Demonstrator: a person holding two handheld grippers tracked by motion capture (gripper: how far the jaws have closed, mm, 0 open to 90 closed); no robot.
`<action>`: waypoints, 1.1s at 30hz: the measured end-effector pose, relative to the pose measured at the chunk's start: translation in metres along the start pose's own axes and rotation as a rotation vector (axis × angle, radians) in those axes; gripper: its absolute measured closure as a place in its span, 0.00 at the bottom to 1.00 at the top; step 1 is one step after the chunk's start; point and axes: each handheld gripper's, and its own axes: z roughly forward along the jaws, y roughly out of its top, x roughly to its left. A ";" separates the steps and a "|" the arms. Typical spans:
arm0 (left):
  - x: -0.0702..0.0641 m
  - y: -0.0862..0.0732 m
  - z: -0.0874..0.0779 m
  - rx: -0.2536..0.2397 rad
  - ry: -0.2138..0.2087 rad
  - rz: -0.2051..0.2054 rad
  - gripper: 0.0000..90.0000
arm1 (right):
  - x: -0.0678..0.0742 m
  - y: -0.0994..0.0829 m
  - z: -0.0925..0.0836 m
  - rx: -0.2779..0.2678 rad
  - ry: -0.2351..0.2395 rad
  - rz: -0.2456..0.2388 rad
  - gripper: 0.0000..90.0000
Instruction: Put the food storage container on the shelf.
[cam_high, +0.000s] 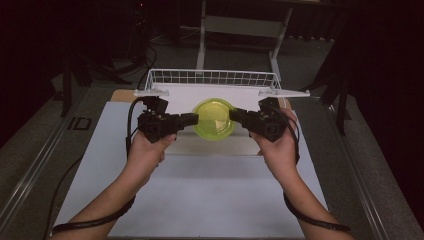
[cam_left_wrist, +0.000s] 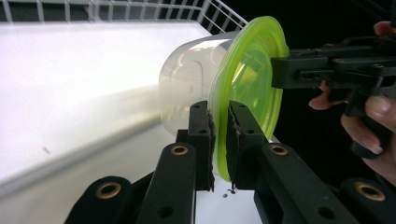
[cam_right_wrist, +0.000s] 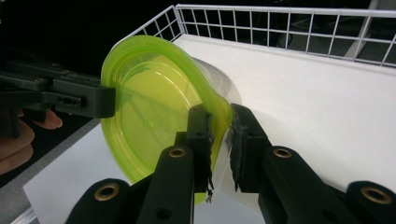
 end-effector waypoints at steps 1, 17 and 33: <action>0.001 0.003 0.001 -0.002 0.004 -0.004 0.91 | -0.002 0.004 0.002 0.006 0.001 0.006 0.88; 0.027 0.030 0.028 0.078 0.057 -0.089 0.90 | -0.028 0.031 0.031 0.094 0.000 0.097 0.88; 0.035 0.037 0.044 0.027 0.036 -0.111 0.79 | -0.055 0.045 0.048 0.183 0.005 0.231 0.86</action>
